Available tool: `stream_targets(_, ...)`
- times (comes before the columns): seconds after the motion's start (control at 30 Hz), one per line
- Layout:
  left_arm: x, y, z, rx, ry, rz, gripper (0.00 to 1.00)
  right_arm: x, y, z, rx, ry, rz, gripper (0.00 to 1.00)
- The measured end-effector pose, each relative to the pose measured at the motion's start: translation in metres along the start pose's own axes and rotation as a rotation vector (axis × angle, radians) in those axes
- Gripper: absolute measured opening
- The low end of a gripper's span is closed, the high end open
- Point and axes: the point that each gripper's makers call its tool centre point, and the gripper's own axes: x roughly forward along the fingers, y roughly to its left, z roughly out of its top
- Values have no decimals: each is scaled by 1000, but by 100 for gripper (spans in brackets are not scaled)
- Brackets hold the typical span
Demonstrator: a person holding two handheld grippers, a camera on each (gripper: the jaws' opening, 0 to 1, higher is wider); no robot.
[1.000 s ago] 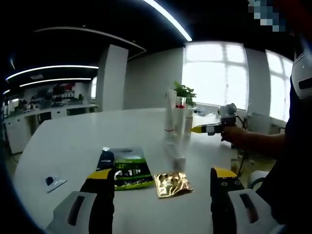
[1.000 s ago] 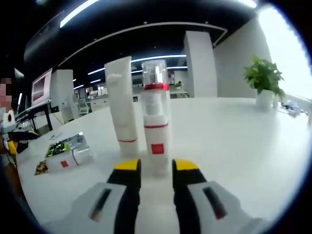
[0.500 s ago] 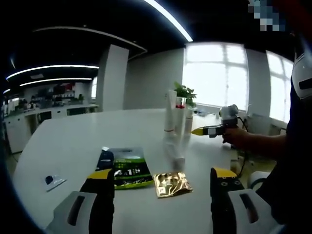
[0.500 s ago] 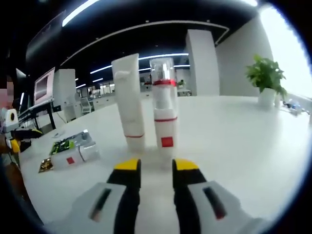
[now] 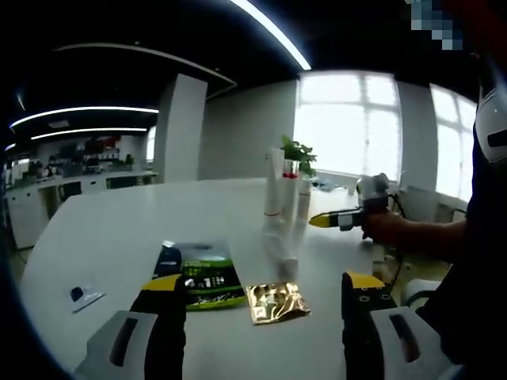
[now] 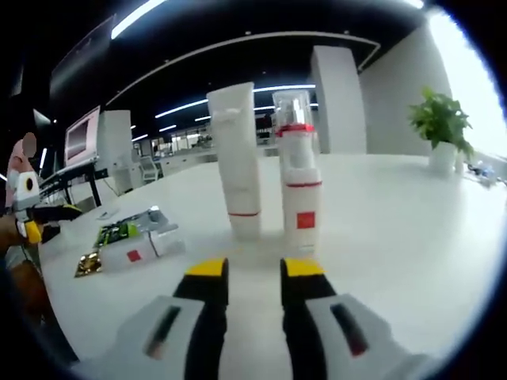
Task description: Arrange the skincare products in the storage area until every visible bottle or jar stands upright without overlapping.
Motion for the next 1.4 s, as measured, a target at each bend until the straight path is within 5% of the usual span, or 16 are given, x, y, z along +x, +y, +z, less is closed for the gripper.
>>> stream_targets(0.73,0,-2,-1,0,9,7,82,10,39,20,4,-43,106,31)
stream_targets(1.4,4,-6,2,1,16,8,82,15,74,15,25,-45,206,41)
